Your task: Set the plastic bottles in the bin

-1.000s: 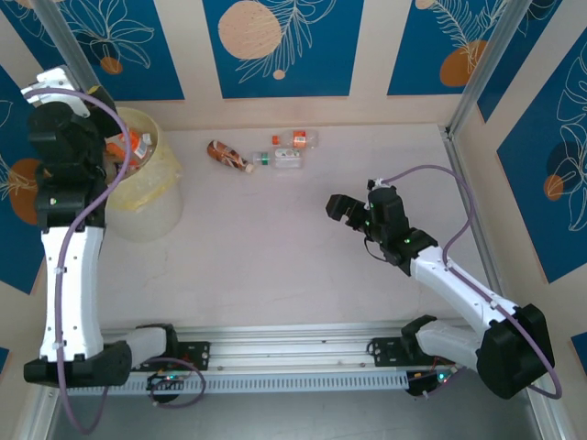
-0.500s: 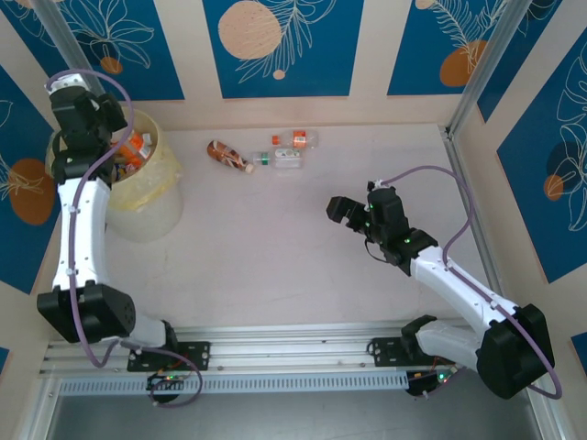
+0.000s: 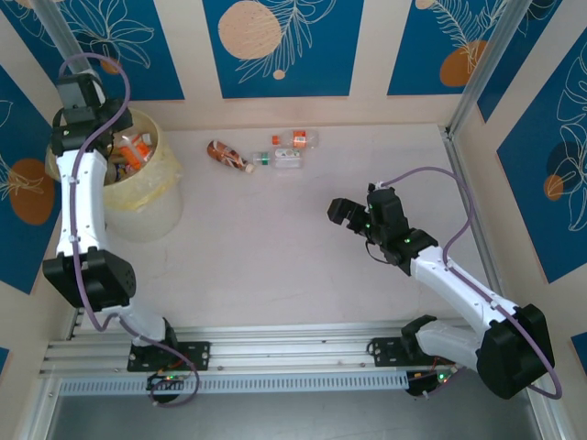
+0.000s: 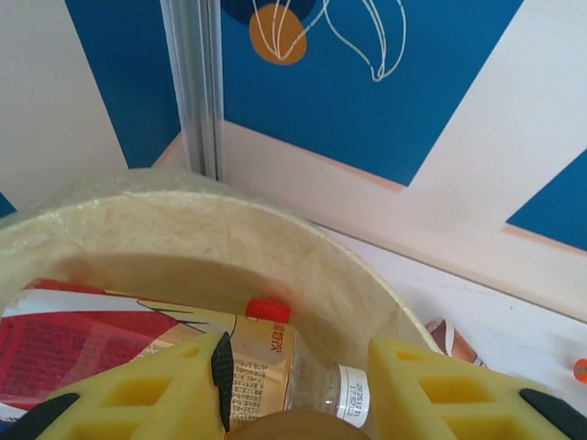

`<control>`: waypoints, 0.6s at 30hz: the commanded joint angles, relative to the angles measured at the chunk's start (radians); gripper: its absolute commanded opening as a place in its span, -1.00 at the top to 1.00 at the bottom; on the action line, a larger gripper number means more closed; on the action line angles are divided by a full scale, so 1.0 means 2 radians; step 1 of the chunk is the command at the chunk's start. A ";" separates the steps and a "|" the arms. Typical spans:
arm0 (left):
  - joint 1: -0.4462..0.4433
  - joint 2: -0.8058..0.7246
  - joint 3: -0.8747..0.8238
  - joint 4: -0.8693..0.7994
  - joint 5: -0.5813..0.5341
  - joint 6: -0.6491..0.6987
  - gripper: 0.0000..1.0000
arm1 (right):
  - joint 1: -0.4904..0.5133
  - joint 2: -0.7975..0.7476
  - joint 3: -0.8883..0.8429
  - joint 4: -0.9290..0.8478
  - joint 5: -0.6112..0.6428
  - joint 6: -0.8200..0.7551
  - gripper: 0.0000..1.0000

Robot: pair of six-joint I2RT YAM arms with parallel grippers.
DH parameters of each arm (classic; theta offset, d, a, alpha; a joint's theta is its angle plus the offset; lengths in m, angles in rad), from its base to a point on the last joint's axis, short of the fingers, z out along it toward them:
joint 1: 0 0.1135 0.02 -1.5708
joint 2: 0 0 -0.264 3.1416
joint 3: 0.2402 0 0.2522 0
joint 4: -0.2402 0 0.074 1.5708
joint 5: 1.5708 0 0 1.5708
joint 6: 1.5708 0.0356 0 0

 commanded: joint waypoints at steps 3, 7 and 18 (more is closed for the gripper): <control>0.001 0.048 0.079 -0.067 0.050 -0.001 -0.79 | -0.002 -0.002 0.017 -0.011 0.013 0.010 -0.99; 0.001 0.064 0.125 -0.094 0.058 0.010 -1.00 | -0.001 -0.004 0.014 -0.015 0.017 0.014 -0.99; 0.003 0.022 0.009 -0.066 0.014 -0.041 -1.00 | -0.001 -0.002 0.012 -0.020 0.022 0.020 -0.99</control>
